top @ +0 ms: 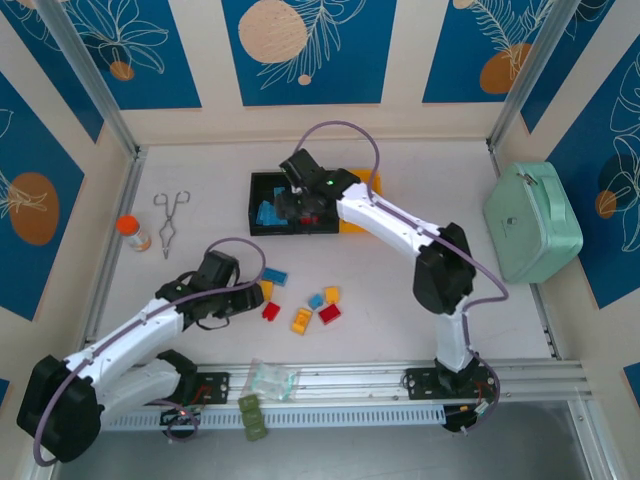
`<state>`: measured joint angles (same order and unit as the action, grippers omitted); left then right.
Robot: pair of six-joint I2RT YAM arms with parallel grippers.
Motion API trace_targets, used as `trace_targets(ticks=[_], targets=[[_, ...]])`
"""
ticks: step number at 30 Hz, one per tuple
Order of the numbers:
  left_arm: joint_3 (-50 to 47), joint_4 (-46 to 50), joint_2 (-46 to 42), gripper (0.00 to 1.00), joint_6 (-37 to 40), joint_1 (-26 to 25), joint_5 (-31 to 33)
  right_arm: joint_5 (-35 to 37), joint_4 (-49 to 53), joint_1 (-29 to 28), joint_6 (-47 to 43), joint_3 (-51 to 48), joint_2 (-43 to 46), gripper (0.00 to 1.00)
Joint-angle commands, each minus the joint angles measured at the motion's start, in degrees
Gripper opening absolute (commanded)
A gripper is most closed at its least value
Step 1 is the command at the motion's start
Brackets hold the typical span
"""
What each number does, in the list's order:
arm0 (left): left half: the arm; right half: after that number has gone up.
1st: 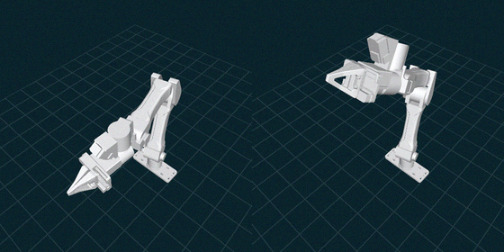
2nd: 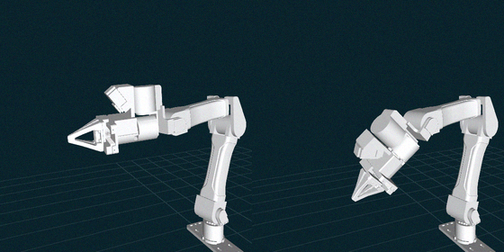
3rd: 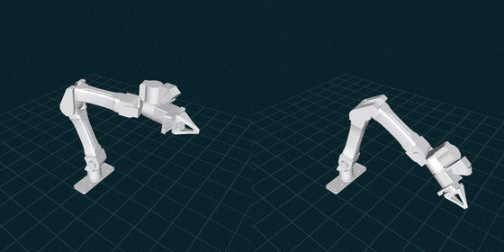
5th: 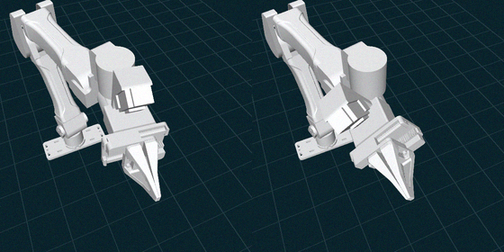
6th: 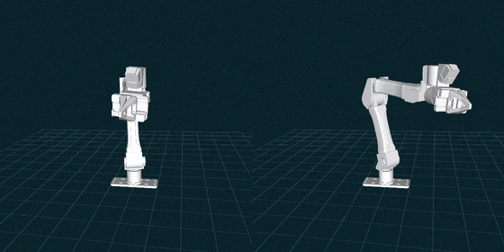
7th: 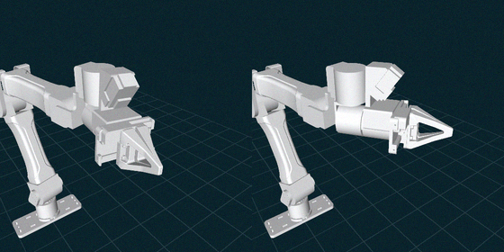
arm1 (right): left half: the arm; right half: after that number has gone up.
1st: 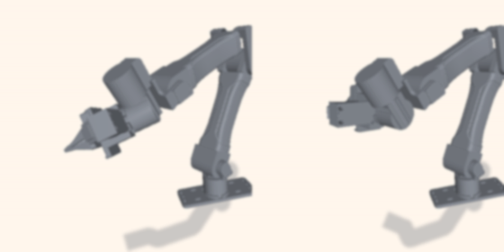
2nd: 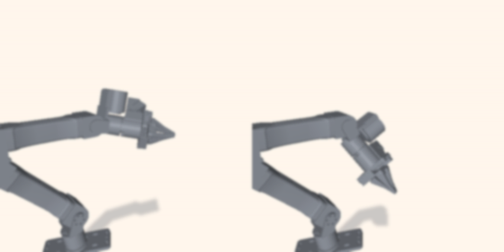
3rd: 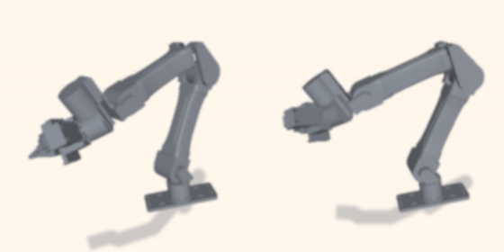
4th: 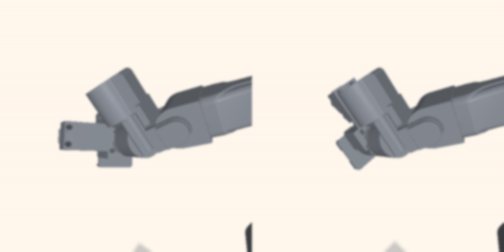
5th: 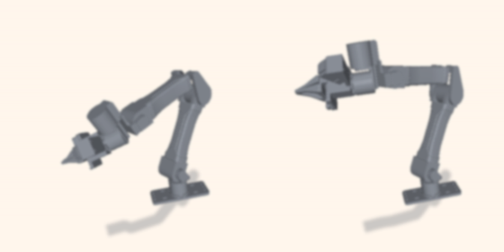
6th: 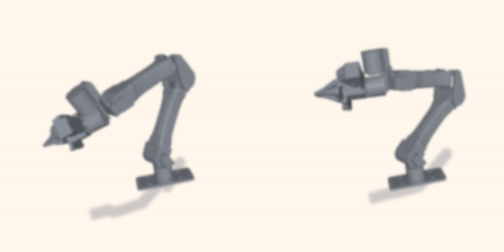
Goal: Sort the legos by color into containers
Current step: Place the lego in the container, then pick up the lego from the center of the table.
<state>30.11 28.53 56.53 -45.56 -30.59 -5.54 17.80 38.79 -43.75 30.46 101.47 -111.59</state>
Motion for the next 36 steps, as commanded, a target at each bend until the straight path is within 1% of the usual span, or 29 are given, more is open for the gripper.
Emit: trace_targets(ticks=[1,4,6,12,17,22,24,26,29,33,36], targets=[[3.25,-1.44,2.50,0.61,2.46,0.64,-1.48,-2.36,-4.63,0.35,1.36,-9.26,6.54,0.54],[4.97,-1.81,5.71,0.62,3.75,0.49,-1.84,-4.30,-6.81,0.32,2.38,-18.44,12.72,0.55],[6.28,-1.83,8.07,0.62,4.71,0.21,-1.62,-5.53,-8.42,0.24,3.51,-25.32,17.22,0.57],[10.28,-0.79,14.97,0.64,7.37,-1.33,0.66,-6.12,-8.83,0.29,6.99,-40.84,28.47,0.58],[13.41,1.21,20.26,0.65,9.31,-4.07,5.51,-6.02,-8.32,0.38,10.93,-49.24,35.10,0.58],[16.12,2.26,25.17,0.63,10.05,-5.81,9.30,-6.38,-8.48,0.08,14.33,-54.21,38.53,0.58],[17.11,2.70,27.02,0.59,10.48,-6.47,11.55,-6.48,-8.59,-0.19,15.25,-55.65,39.48,0.58],[17.68,2.62,28.42,0.54,10.62,-6.64,12.04,-6.46,-8.56,-0.45,15.97,-56.73,40.03,0.58],[18.12,2.27,30.06,0.43,10.84,-6.92,12.35,-7.33,-9.24,-0.89,16.67,-58.05,40.80,0.58],[18.06,2.15,30.33,0.29,10.81,-7.15,12.48,-12.09,-13.73,-1.77,16.13,-60.39,42.28,0.58],[17.84,2.56,29.54,0.23,10.72,-7.12,12.68,-16.29,-17.25,-2.29,15.45,-61.92,43.19,0.58]])
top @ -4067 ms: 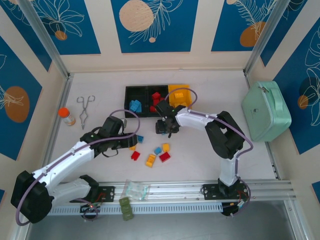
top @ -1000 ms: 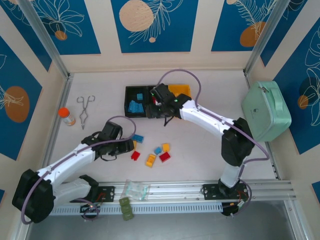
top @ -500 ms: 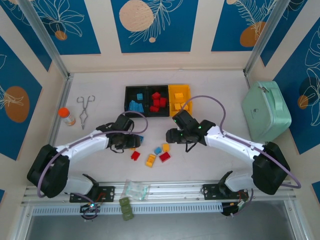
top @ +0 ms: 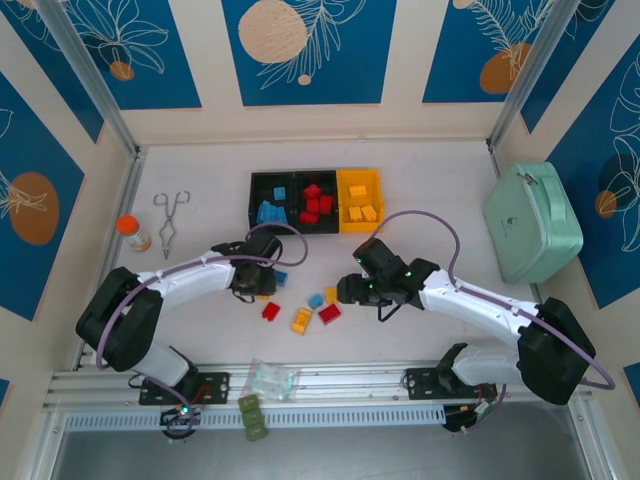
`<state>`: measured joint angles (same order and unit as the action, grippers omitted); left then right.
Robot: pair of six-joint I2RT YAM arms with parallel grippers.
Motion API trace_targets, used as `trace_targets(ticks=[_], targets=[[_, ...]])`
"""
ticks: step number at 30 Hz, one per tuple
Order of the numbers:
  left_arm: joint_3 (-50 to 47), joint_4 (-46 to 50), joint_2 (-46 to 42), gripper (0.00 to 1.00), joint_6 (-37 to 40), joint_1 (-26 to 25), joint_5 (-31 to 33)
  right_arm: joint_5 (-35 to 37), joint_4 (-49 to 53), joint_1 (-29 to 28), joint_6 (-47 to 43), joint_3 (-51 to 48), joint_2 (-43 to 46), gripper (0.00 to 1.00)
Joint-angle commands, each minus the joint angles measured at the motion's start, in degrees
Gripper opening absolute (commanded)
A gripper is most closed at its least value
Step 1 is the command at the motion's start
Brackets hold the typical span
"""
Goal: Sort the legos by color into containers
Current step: Pick up the lego from the center of the table.
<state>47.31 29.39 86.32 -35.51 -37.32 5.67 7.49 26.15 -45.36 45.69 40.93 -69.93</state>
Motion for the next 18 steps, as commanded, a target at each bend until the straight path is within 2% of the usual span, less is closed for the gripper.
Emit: trace_targets(ticks=[1,11,18], targets=[[0.59,1.89,-0.59,0.21,0.64,-0.39,1.59,-6.95,-5.33,-0.82,0.08,-1.79,1.70,0.58],[4.19,5.81,-4.84,0.17,1.39,-0.47,0.95,-7.95,-7.05,-1.07,0.53,-3.91,4.82,0.58],[13.07,6.58,-1.63,0.17,2.50,-1.33,-0.77,-6.42,-5.04,1.03,1.34,-4.62,9.27,0.58]])
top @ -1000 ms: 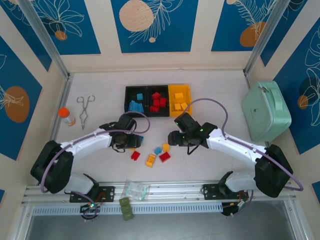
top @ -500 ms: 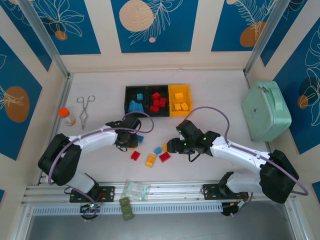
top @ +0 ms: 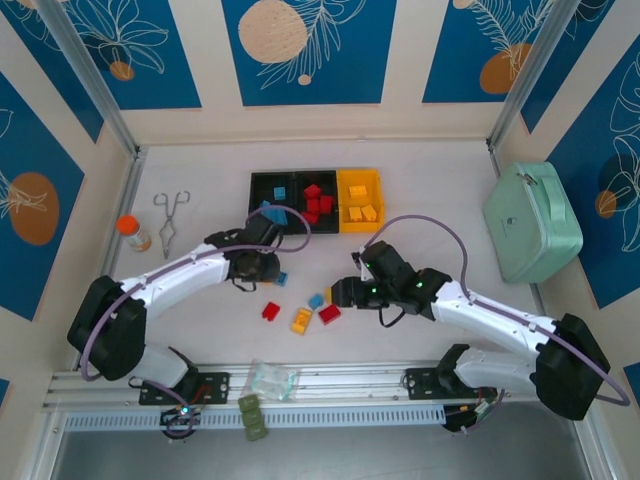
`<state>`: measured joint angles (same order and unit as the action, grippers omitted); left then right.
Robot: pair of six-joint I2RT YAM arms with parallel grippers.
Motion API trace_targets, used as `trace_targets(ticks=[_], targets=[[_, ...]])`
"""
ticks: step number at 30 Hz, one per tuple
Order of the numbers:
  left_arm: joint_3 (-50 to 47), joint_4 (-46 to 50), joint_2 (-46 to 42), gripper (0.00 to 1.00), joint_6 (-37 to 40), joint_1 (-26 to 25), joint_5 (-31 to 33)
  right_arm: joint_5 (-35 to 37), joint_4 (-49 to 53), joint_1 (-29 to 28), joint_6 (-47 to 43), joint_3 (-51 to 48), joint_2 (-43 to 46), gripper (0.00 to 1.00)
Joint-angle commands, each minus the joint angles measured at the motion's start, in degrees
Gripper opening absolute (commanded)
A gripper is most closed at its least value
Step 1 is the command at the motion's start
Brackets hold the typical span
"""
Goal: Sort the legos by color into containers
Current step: Pick up the lego from the center of the table, then place the lego in the container.
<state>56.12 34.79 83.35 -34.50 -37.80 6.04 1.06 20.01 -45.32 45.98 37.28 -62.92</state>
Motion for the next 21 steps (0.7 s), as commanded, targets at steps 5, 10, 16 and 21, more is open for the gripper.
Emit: trace_targets(ticks=[5,10,16,21], targets=[[14.24,1.33,7.99,0.17,3.00,-2.13,-2.68,2.63,5.78,4.76,3.91,-2.03,7.67,0.58],[26.89,4.50,16.87,0.17,5.36,-3.37,-0.90,2.38,8.51,9.34,5.09,-4.97,15.35,0.58],[41.51,6.67,27.23,0.17,6.75,-3.82,-2.28,2.83,12.29,13.47,5.48,-7.92,22.91,0.60],[53.95,9.54,35.46,0.17,7.72,-4.13,-2.90,1.81,13.05,16.11,4.59,-9.43,23.89,0.60]])
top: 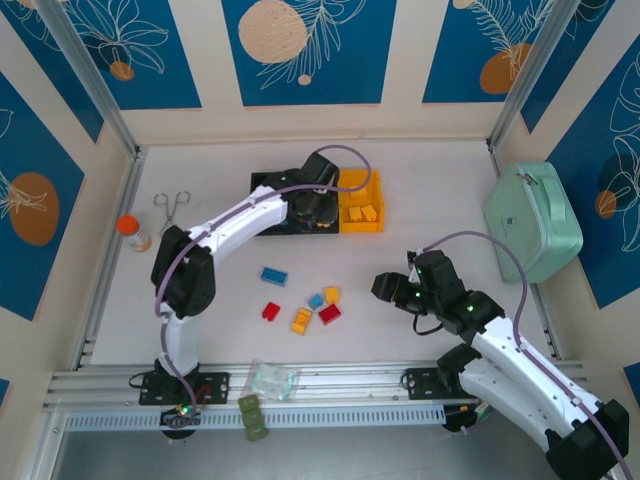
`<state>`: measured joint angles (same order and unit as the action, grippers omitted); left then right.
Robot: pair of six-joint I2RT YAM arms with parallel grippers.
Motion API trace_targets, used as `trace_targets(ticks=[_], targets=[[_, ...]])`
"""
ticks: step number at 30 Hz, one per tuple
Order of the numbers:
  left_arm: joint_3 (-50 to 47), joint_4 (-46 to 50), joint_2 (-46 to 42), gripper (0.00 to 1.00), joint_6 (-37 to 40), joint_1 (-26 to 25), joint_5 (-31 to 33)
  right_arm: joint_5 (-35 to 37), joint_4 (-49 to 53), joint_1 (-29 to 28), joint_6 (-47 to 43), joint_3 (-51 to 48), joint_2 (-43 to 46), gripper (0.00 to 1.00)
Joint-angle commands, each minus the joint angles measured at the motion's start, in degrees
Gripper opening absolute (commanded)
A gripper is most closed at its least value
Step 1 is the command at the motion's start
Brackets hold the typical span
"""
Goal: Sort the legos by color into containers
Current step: Place the lego in the container.
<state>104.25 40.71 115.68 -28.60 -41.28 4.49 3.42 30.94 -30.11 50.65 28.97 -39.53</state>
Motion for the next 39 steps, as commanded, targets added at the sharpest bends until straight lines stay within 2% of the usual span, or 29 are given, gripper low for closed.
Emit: trace_targets(ticks=[1,10,14,20,25,27,29,33,39], targets=[[8.72,4.35,4.96,0.17,2.05,-0.70,-1.24,-0.69,2.03,1.16,-0.03,-1.47,0.50,0.60],[36.88,11.78,22.69,0.18,5.52,-0.65,0.78,-2.45,0.78,3.24,0.24,-3.21,0.50,0.60],[42.79,10.43,27.79,0.21,6.18,-0.63,0.32,-3.24,0.62,4.33,0.18,-4.00,0.59,0.60],[43.45,4.52,30.51,0.24,6.95,-0.65,-1.84,-4.21,0.00,5.19,0.33,-4.18,0.64,0.60],[44.46,4.08,32.05,0.25,7.14,-0.62,-2.56,-4.56,0.26,5.67,0.02,-4.26,0.77,0.60],[44.46,4.28,32.11,0.32,7.41,-0.64,-2.47,-4.73,0.10,5.89,0.11,-4.36,0.86,0.60],[44.46,4.41,31.85,0.44,7.50,-0.70,-2.05,-5.07,-0.24,5.99,0.15,-4.61,0.84,0.60],[44.38,4.29,30.54,0.55,7.59,-0.95,-1.77,-5.21,-0.38,6.07,0.05,-4.21,0.78,0.60],[43.11,5.86,27.35,0.55,7.68,-1.25,-1.75,-5.29,0.56,6.11,-0.43,-3.15,0.77,0.60]])
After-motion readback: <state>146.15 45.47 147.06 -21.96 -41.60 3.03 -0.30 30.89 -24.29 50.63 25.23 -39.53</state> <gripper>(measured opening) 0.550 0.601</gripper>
